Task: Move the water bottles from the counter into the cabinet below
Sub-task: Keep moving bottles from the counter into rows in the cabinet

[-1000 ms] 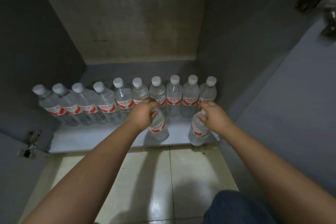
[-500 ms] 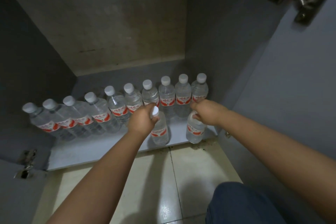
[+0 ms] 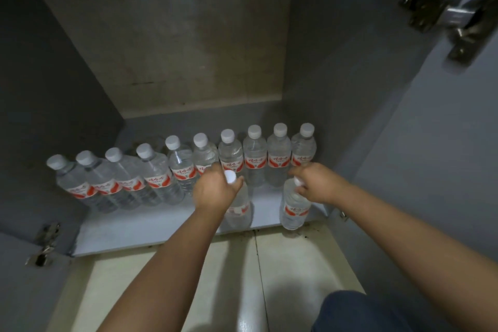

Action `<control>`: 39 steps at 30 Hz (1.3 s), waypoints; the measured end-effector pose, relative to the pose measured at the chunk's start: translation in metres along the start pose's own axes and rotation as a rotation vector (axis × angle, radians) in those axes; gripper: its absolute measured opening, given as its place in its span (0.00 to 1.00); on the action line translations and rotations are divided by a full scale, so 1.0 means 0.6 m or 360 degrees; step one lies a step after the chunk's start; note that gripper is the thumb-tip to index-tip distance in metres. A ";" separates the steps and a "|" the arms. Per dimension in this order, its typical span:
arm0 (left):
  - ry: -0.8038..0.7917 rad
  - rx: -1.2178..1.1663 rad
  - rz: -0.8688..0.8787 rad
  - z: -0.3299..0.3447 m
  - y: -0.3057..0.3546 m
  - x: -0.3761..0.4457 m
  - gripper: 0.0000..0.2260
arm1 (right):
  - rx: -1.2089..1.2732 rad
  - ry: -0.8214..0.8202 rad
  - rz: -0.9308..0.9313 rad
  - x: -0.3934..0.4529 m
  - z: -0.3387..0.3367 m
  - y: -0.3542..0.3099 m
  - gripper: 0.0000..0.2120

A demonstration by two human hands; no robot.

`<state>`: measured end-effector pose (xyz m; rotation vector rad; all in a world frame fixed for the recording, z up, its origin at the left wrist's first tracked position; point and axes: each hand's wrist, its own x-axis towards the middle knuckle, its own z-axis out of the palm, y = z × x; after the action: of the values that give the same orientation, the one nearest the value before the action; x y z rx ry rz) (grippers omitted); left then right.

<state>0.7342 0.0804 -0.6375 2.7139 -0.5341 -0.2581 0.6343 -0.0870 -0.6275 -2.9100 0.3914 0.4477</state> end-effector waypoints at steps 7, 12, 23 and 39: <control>-0.0084 -0.0042 0.0229 -0.011 -0.005 0.015 0.22 | 0.0008 0.0018 0.0030 0.002 -0.002 -0.002 0.18; -0.0407 0.0115 0.0722 -0.042 -0.025 0.038 0.22 | 0.0030 0.0042 0.0017 0.002 0.000 -0.002 0.20; -0.0255 0.0437 0.0394 -0.029 -0.019 0.038 0.16 | 0.0134 0.0102 0.0104 -0.005 -0.002 -0.012 0.26; -0.0402 0.0423 0.0910 0.022 0.103 0.049 0.15 | 0.0308 0.0254 0.0523 0.019 -0.022 0.044 0.14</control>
<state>0.7377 0.0114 -0.6292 2.6390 -1.4700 -0.3960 0.6408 -0.1175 -0.6218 -2.7051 0.8911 0.2051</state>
